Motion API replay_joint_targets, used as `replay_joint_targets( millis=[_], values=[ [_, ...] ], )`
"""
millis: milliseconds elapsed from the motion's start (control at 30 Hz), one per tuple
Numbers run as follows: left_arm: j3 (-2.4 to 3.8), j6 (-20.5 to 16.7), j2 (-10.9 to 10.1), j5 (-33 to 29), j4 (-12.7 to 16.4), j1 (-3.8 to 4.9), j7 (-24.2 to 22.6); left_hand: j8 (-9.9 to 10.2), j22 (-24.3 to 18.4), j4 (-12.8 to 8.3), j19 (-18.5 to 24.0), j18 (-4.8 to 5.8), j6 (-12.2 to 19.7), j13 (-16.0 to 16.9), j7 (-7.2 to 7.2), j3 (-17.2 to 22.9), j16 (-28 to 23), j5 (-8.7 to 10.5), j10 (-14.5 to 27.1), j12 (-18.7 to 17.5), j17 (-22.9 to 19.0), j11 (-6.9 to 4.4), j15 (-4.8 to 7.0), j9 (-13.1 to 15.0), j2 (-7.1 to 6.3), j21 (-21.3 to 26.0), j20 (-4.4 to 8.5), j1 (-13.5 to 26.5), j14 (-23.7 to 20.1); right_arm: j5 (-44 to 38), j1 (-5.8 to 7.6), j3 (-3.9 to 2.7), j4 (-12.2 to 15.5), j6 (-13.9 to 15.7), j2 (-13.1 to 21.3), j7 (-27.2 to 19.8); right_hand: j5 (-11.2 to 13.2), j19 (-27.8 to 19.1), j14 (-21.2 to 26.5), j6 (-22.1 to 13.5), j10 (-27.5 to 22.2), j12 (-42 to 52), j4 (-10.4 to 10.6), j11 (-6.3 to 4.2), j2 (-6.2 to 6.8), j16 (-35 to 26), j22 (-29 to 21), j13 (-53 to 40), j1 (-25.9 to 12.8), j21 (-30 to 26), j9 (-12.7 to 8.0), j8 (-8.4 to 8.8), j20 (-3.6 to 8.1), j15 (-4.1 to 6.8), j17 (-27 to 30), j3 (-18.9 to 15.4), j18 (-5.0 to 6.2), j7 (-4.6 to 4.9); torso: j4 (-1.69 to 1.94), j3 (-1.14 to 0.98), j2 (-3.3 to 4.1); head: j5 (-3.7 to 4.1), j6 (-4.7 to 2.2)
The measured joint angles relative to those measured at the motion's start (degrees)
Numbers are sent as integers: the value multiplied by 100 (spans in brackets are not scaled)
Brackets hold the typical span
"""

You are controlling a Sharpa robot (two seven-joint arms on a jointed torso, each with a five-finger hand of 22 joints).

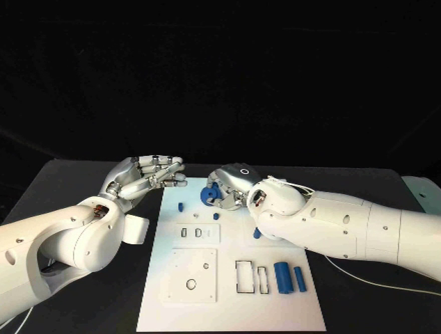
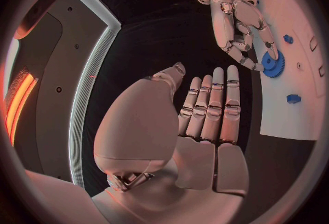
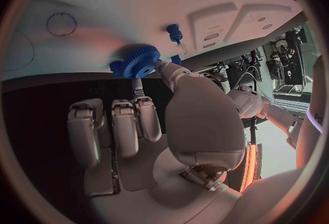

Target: Assemble the parts on the task board

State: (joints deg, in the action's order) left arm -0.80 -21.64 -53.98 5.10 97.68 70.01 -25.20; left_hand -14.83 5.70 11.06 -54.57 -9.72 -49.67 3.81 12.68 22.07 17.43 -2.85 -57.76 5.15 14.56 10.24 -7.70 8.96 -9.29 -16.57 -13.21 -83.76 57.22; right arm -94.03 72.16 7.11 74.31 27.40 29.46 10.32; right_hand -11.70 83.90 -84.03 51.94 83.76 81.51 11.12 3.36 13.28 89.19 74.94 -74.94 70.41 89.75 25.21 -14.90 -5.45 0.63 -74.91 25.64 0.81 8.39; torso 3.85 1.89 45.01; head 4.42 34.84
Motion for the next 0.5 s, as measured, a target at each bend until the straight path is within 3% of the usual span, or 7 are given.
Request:
replay_joint_targets(
  millis=[100,133,200,333,500],
  values=[
    [0,0,0,0,-1,0,1,0,0,0,0,0,0,0,0,0,0,0,0,0,0,0,0,0,0,0,0,0,0,8,-6,4,-16,-2,-1,0,111,6,14,-318,-85,-110,58,91,21,46,0,0,-22,0,-69,230,-9,-43,0,-147,0,76,-1,-1,0,1,-3],
    [0,0,0,0,-2,0,1,0,0,0,0,0,0,0,0,0,0,0,0,0,0,0,0,0,0,0,0,0,0,10,-9,7,-21,-5,-1,0,161,12,5,-502,-78,-111,102,139,14,46,0,0,-28,0,-125,356,-68,-102,0,-298,0,133,-1,-1,0,2,-5],
    [0,0,0,0,-4,0,2,0,0,0,0,0,0,0,0,0,-16,0,0,0,0,0,0,0,-1,0,0,1,0,17,-11,8,-27,-16,-3,0,186,11,1,-573,-60,-111,231,173,-56,45,0,0,10,0,-172,452,-139,-166,0,-620,1,183,-1,-2,0,4,-9],
    [0,0,2,0,-8,0,4,0,0,0,0,0,0,0,0,0,-23,0,0,0,-1,0,0,0,-23,0,0,23,0,35,-11,8,-29,-61,-6,0,207,10,1,-469,-56,-75,509,177,-191,45,-1,1,53,0,-195,473,-155,-166,0,-1019,0,190,-1,-4,0,7,-11],
    [0,0,3,0,-11,0,7,0,1,0,0,0,0,0,0,0,-23,0,0,0,-1,0,0,1,-23,0,0,23,0,64,-11,9,-26,-168,10,5,138,10,1,-318,-1,34,578,167,-395,45,-1,1,-154,0,-195,447,-155,-166,0,-1199,0,141,-2,-5,1,8,-4]
  ],
)
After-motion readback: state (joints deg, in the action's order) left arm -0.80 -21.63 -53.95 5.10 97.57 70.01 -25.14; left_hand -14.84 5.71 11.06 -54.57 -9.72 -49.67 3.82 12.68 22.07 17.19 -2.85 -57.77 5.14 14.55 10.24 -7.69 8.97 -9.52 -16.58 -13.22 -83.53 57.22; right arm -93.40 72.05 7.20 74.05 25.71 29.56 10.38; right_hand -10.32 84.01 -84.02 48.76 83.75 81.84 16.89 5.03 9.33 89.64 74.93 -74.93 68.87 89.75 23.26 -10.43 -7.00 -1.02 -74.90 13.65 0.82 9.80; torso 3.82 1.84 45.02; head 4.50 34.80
